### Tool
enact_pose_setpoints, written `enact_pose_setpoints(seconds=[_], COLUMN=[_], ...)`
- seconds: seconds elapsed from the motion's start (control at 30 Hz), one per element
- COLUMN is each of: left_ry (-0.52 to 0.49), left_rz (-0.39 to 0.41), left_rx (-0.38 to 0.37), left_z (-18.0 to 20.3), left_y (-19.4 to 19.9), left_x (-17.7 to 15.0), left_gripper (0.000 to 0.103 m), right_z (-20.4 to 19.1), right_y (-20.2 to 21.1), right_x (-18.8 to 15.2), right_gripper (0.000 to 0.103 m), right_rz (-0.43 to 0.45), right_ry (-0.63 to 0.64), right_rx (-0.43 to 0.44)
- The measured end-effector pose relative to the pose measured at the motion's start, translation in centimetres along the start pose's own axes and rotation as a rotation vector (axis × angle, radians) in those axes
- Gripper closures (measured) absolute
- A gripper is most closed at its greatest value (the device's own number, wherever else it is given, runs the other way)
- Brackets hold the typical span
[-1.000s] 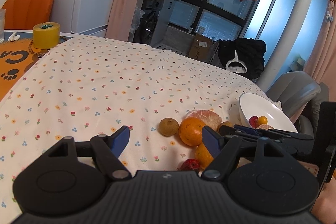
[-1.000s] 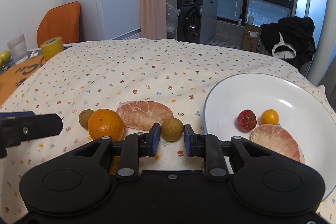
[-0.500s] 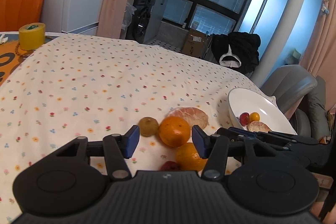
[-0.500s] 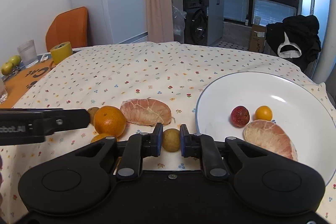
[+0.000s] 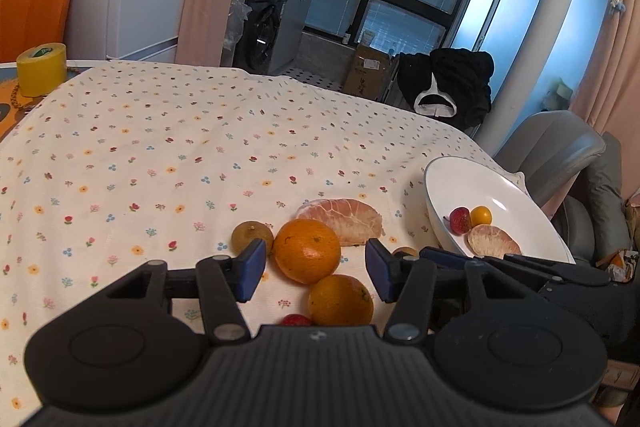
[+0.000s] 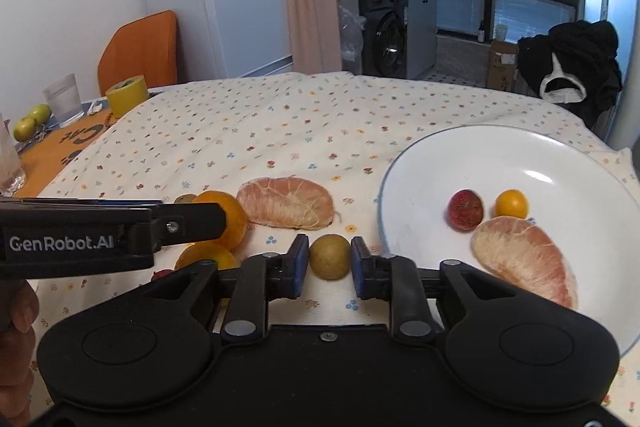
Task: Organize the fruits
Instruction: 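Grasp the olive-green fruit with the right tool while the left tool grasps a small orange, then carry both fruits over the white plate and open both tools to drop them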
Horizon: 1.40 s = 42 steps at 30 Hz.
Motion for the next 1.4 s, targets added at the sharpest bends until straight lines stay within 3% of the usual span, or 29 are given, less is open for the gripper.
enact_pose_setpoints(seconds=[0.1,0.47,1.0,1.4], left_ry=[0.004,0.033,0.008,-0.030], left_rz=[-0.006,-0.025,0.030,0.057], left_rx=[0.003,0.008,0.014,0.008], left_z=[-0.1,-0.4,0.8,3.6], left_y=[-0.4,-2.2,1.5,3.2], left_x=[0.0,-0.1,0.2,0.1], left_gripper=[0.050,0.064,0.065,0.065], right_z=[-0.2,-0.5,-0.5,1.9], right_y=[-0.1,-0.3,2.8,5.6], right_x=[0.0,0.2,0.7,0.3], right_gripper=[0.078,0.078,0.082,0.082], right_rz=[0.010,-0.008,0.066,0.114], right_ry=[0.017,0.064,0.070,0.049], right_rx=[-0.013,-0.009,0.015,-0.013])
Point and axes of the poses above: each gripper's, at about its wrist camera, not at the fingertips, and y roughly against the way its jaws point, z to its right, x to its top, the point moved 7 cm from there along -y, roughly the way its jaws point, and after that the axes turned 10 degrees about -z, right-handed, at the moved point
